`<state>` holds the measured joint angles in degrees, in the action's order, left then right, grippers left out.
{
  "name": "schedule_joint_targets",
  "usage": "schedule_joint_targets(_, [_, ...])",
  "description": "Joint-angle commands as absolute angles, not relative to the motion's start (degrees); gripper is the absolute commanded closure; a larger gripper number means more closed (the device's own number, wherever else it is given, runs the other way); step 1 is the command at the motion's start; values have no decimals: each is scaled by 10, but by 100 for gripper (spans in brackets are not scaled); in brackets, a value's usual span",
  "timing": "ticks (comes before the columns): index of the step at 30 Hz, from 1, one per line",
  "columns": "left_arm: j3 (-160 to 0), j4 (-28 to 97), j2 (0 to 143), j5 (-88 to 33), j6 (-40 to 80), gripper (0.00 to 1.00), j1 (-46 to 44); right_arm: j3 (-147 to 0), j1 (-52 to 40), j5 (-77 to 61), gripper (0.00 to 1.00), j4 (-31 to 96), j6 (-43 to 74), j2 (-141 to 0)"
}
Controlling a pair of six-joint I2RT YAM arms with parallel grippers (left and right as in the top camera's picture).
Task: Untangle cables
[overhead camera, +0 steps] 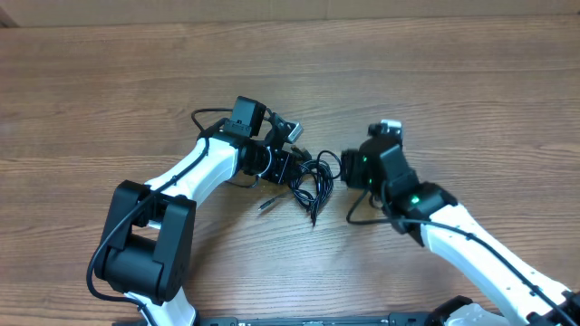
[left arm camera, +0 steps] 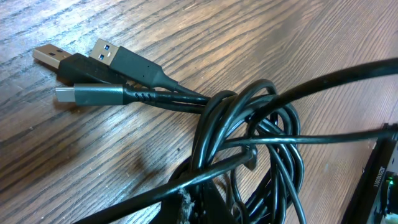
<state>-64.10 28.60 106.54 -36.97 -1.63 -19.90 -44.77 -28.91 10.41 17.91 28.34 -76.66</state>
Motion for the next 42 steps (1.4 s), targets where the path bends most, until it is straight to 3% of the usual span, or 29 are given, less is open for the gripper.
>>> schedule_joint_targets(1, [-643,282,1068,-369,-32,96,-204,-496,-285,17,30,172,263,-766])
schedule_joint_targets(5, [-643,282,1068,-371,-39,96,-205,-498,-285,-62,32,182,263,-766])
schedule_joint_targets(9, [-643,280,1068,-371,-39,96,-211,-495,-285,-56,42,233,234,-767])
schedule_joint_targets(15, [-643,271,1068,-375,-39,96,-225,-460,-285,-32,44,219,224,-779])
schedule_joint_targets(19, [-643,269,1068,-375,-39,96,-231,-459,-285,-29,52,206,224,-809])
schedule_joint_targets(22, [-643,271,1068,-375,-43,96,-234,-459,-285,-20,63,191,224,-839])
schedule_joint_targets(24, [-643,272,1068,-375,-43,96,-234,-459,-285,-20,84,178,224,-851])
schedule_joint_targets(26, [-643,272,1068,-370,-43,96,-234,-462,-285,-20,96,174,224,-846])
schedule_joint_targets(34, [-643,273,1068,-355,-41,96,-233,-505,-284,-15,96,176,224,-738])
schedule_joint_targets(42, [-643,271,1068,-355,-31,96,-233,-506,-284,74,96,237,226,-672])
